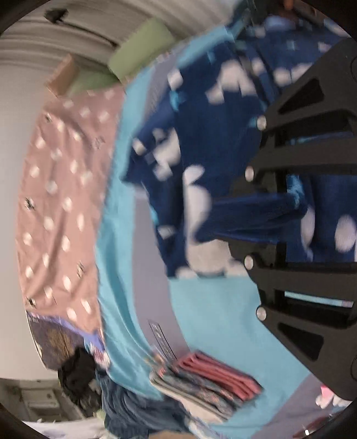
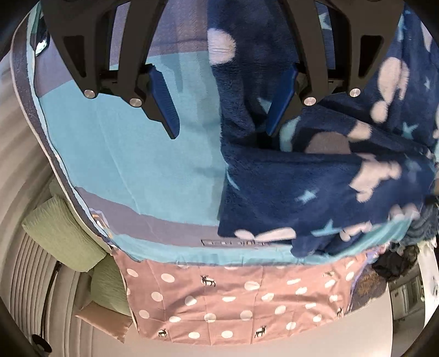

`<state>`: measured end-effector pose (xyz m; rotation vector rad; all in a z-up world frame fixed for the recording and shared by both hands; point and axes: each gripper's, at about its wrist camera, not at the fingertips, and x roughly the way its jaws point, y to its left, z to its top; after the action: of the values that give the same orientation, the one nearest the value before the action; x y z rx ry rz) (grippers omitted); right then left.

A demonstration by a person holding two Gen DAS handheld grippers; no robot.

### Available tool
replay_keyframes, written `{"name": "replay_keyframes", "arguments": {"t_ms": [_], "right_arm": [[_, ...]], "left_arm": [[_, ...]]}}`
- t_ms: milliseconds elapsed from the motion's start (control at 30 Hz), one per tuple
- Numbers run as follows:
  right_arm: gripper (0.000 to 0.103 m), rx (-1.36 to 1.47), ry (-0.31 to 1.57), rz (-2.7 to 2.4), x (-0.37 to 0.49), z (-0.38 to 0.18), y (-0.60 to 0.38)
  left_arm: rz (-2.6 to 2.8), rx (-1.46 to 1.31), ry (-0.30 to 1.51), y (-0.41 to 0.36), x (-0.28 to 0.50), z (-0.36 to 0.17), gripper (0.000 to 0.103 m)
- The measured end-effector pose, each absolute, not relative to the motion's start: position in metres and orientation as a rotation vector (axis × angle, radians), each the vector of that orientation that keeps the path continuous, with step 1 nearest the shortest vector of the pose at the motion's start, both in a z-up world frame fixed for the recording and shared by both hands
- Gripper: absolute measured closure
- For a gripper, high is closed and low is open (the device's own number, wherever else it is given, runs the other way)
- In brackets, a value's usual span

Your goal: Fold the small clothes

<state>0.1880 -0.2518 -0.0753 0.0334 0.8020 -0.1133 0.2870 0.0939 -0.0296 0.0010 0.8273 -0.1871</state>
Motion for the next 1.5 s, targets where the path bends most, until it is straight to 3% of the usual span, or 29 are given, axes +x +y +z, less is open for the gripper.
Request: {"name": "replay_keyframes", "arguments": {"t_ms": [100,233,333,400,467,567,700,767,833,867,967,1033,1067,1133,1167,1200,1233,1267,1300,1433,1500], "right_arm": [[0.037,0.083,0.752,-0.057,0.184,-0.062,-0.251],[0.037,0.151,0.693,0.041,0.189,-0.046,-0.238],[0.046,0.177,0.706,0.087,0.205,-0.049,-0.229],[0.066,0.164,0.794,0.059,0.219,-0.066,-0.226],[0.070,0.173,0.920,0.032,0.230,-0.094,-0.228],[0.070,0.159,0.914,0.045,0.223,-0.084,-0.227],[0.069,0.182,0.834,0.083,0.226,-0.049,-0.227],[0.069,0.188,0.819,0.088,0.247,-0.035,-0.224],[0.069,0.234,0.850,0.145,0.278,-0.030,-0.222],[0.069,0.258,0.867,0.165,0.293,-0.032,-0.222],[0.068,0.293,0.910,0.182,0.338,-0.039,-0.216],[0.059,0.276,0.930,0.178,0.362,-0.046,-0.211],[0.047,0.270,0.937,0.177,0.369,-0.050,-0.208],[0.042,0.271,0.957,0.180,0.384,-0.058,-0.206],[0.042,0.276,0.968,0.184,0.391,-0.063,-0.206],[0.043,0.290,0.988,0.191,0.398,-0.069,-0.204],[0.046,0.304,1.003,0.205,0.400,-0.074,-0.202],[0.078,0.312,1.019,0.225,0.405,-0.078,-0.199],[0.093,0.302,1.034,0.245,0.407,-0.082,-0.193],[0.096,0.239,0.945,0.185,0.395,-0.074,-0.196],[0.096,0.233,0.983,0.147,0.397,-0.093,-0.206]], "left_arm": [[-0.156,0.035,0.854,0.098,0.290,-0.046,0.067],[-0.156,0.162,0.841,0.078,0.284,-0.054,0.042],[-0.116,0.313,0.860,0.061,0.284,-0.074,0.039],[-0.105,0.334,0.840,0.060,0.280,-0.081,0.037],[-0.115,0.301,0.846,0.066,0.280,-0.080,0.036],[-0.128,0.232,0.858,0.079,0.280,-0.068,0.035],[-0.183,0.153,0.739,0.078,0.287,-0.027,0.038],[-0.229,0.121,0.730,0.069,0.300,-0.016,0.048],[-0.288,0.067,0.792,0.058,0.326,-0.016,0.070],[-0.301,0.045,0.828,0.052,0.340,-0.019,0.073],[-0.323,0.018,0.921,0.036,0.379,-0.039,0.072],[-0.334,0.011,0.948,0.031,0.393,-0.051,0.062],[-0.338,0.010,0.960,0.027,0.399,-0.056,0.053],[-0.347,0.024,0.979,0.018,0.409,-0.066,0.052],[-0.349,0.032,0.987,0.016,0.413,-0.069,0.056],[-0.368,0.035,0.998,0.012,0.418,-0.073,0.087],[-0.372,0.043,1.006,0.010,0.421,-0.074,0.093],[-0.370,0.058,1.001,0.008,0.422,-0.073,0.094],[-0.376,0.093,0.980,0.006,0.420,-0.069,0.094],[-0.357,0.171,0.936,0.024,0.419,-0.061,0.094],[-0.219,0.245,0.953,0.038,0.428,-0.079,0.103]]}}
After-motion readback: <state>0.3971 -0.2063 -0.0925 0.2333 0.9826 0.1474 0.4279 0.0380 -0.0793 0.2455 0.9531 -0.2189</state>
